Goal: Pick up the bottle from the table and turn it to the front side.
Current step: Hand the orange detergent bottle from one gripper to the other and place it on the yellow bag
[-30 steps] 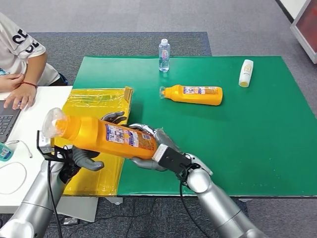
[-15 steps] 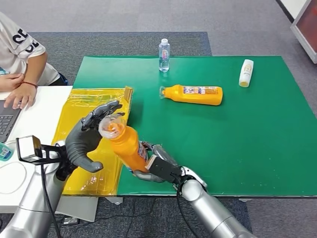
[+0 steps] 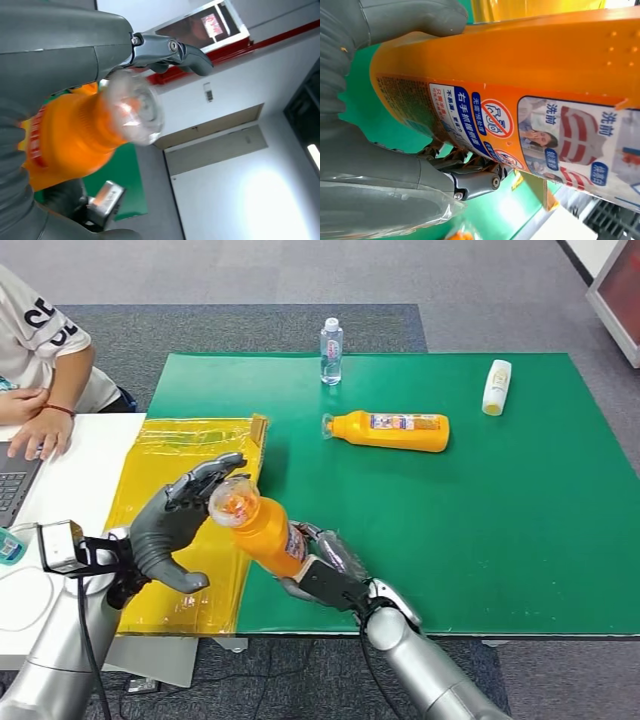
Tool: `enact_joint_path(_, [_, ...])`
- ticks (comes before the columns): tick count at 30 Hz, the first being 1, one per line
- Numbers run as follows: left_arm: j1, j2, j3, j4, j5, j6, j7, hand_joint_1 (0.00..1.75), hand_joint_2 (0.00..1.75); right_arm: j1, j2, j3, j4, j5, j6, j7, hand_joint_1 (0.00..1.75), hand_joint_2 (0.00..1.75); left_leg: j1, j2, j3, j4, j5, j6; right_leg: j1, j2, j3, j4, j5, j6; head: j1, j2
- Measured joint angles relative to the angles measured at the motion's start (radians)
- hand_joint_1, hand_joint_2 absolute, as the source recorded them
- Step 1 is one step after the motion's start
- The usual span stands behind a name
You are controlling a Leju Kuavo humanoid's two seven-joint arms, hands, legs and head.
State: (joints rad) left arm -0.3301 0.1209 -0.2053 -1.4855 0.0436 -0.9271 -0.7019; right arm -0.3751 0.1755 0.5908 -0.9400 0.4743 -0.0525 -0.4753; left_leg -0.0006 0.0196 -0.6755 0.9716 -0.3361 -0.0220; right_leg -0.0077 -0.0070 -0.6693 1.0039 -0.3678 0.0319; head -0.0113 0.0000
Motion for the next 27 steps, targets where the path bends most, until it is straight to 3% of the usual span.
enact_joint_path(7, [0.000, 0.043, -0.018, 0.051, -0.001, 0.022, 0.006, 0.00, 1.75, 0.033, -0.007, -0.047, -0.070, 0.026, -0.033, 0.002, 1.75, 1.75, 0.000, 0.000, 0.000, 0.000, 0.000, 0.000, 0.000, 0.000, -0.001, 0.000, 0.000, -0.001, 0.000, 0.000])
enact_joint_path(9, [-0.002, 0.057, -0.025, 0.080, 0.022, 0.051, 0.051, 0.00, 1.75, 0.050, -0.009, -0.056, -0.091, 0.048, -0.058, -0.003, 1.75, 1.75, 0.000, 0.000, -0.001, 0.000, 0.000, 0.000, 0.000, 0.000, -0.001, 0.000, 0.000, -0.001, 0.000, 0.000])
enact_joint_path(13, [-0.013, 0.139, -0.046, 0.190, 0.108, 0.161, 0.188, 0.00, 1.75, 0.111, -0.029, -0.111, -0.202, 0.124, -0.131, -0.035, 1.75, 1.75, 0.000, 0.001, -0.001, 0.000, 0.001, -0.001, 0.000, 0.002, -0.003, 0.000, 0.001, -0.002, 0.000, 0.000])
enact_joint_path(18, [-0.017, 0.242, -0.065, 0.261, 0.111, 0.212, 0.200, 0.00, 1.75, 0.169, -0.055, -0.181, -0.331, 0.191, -0.151, -0.037, 1.75, 1.75, 0.000, 0.002, -0.003, 0.000, 0.001, -0.002, 0.000, 0.002, -0.006, 0.001, 0.001, -0.002, 0.000, 0.000])
enact_joint_path(27, [-0.023, 0.315, -0.092, 0.276, 0.097, 0.267, 0.237, 0.00, 1.75, 0.211, -0.060, -0.209, -0.385, 0.242, -0.189, -0.035, 1.75, 1.75, 0.000, 0.002, -0.004, 0.000, 0.001, -0.002, 0.000, 0.002, -0.006, 0.001, 0.001, -0.002, 0.000, 0.000])
